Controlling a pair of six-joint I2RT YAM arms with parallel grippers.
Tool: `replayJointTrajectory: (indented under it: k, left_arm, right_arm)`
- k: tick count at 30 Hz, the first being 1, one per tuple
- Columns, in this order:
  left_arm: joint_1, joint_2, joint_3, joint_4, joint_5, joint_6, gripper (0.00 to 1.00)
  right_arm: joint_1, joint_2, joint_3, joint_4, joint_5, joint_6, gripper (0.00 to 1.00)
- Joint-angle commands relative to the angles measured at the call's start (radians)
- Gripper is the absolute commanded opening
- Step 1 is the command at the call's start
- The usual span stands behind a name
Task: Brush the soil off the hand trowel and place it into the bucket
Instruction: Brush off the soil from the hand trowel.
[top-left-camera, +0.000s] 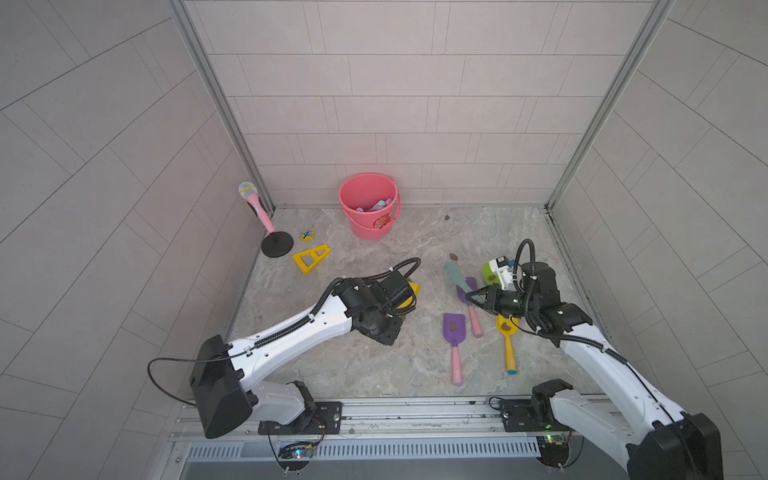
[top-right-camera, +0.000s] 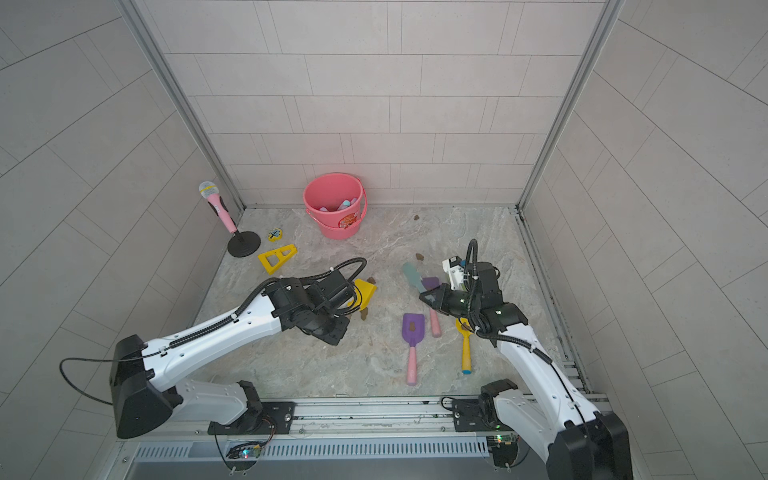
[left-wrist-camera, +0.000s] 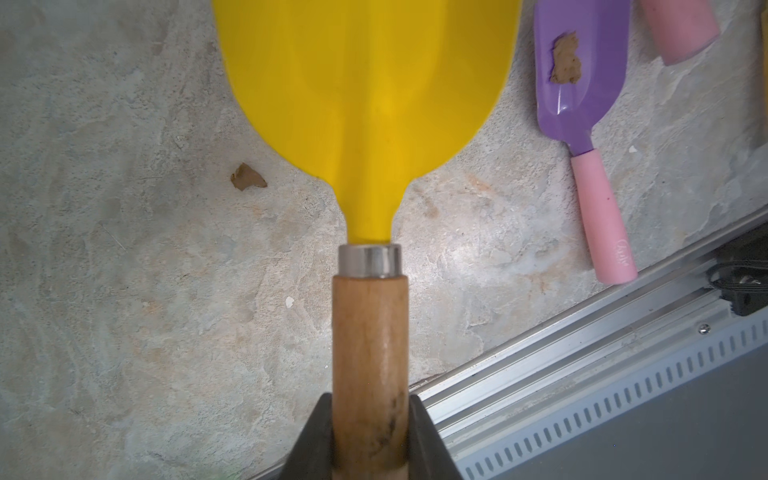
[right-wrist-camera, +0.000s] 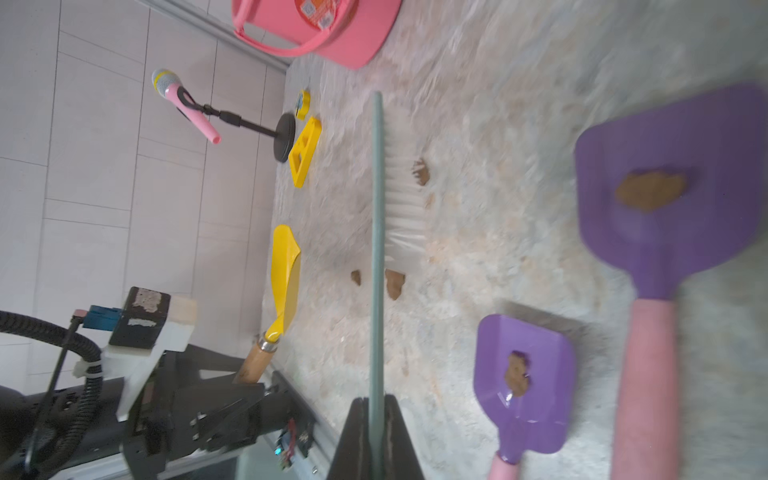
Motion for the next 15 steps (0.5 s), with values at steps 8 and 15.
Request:
replayJointTrajectory:
  k: [8,15]
  left_arm:
    - [0.054,-0.012,0.202,-0.142,0.142,-0.016,0.00]
    - [0.126,0.022,0.252,-0.234,0.373,0.033,0.00]
  right_arm:
    - [0.300,-0.234,-0.100,-0.061,0.637,-0.494,0.00]
    - [0.751,-0.079,-0.038,-0.054,0.920,-0.924,0.00]
